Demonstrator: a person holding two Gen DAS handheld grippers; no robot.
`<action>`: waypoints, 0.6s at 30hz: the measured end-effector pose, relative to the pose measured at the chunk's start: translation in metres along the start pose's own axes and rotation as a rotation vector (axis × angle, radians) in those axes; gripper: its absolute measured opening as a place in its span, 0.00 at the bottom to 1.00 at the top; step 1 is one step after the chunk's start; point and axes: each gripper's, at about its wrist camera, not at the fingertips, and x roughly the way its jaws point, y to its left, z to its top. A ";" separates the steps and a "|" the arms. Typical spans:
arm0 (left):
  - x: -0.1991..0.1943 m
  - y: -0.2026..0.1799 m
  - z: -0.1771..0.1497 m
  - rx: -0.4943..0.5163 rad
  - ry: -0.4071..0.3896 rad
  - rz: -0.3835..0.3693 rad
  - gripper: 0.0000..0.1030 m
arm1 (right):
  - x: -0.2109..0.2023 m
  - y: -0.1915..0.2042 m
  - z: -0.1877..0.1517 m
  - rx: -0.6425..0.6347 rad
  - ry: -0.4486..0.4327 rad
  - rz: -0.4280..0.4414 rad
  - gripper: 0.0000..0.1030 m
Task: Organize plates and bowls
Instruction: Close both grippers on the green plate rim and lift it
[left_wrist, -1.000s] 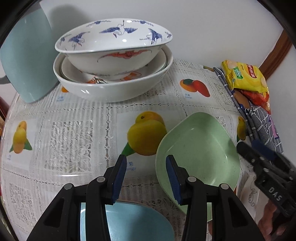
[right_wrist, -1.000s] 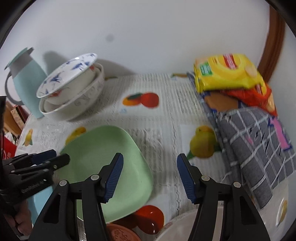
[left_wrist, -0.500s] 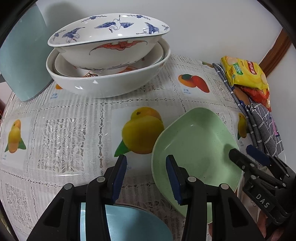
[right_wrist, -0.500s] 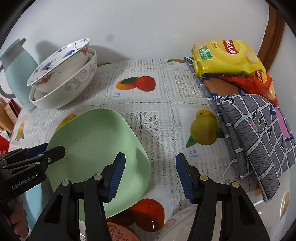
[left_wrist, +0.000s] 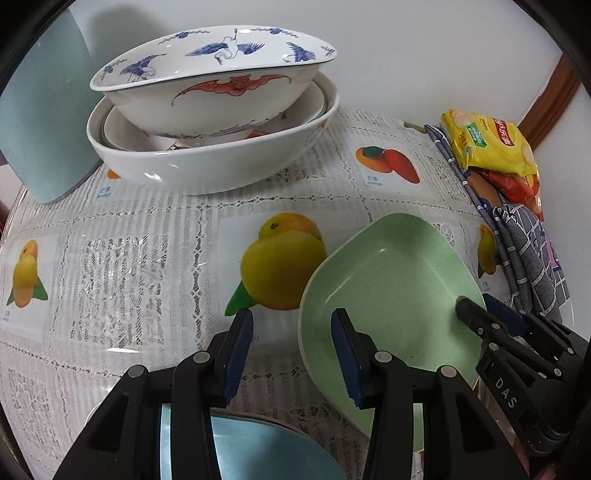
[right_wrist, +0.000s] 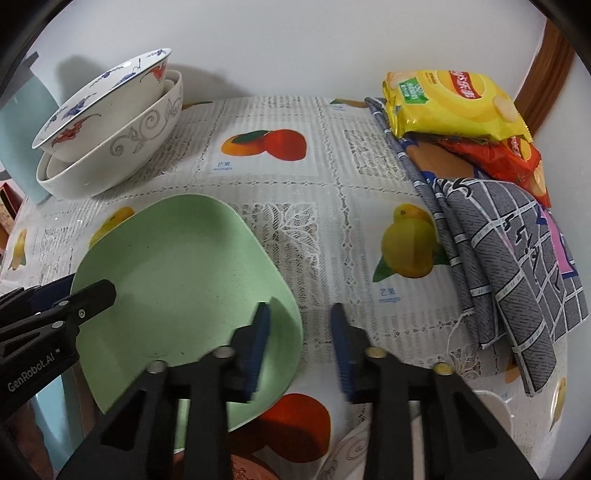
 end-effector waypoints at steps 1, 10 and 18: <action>0.001 -0.001 0.000 0.006 -0.001 0.000 0.41 | 0.000 0.001 0.000 0.002 -0.002 0.002 0.17; 0.000 -0.003 -0.001 0.024 -0.020 -0.025 0.13 | -0.006 0.001 -0.001 0.022 -0.053 0.042 0.09; -0.008 -0.001 0.001 0.004 -0.041 -0.044 0.09 | -0.017 -0.007 0.000 0.047 -0.090 0.068 0.08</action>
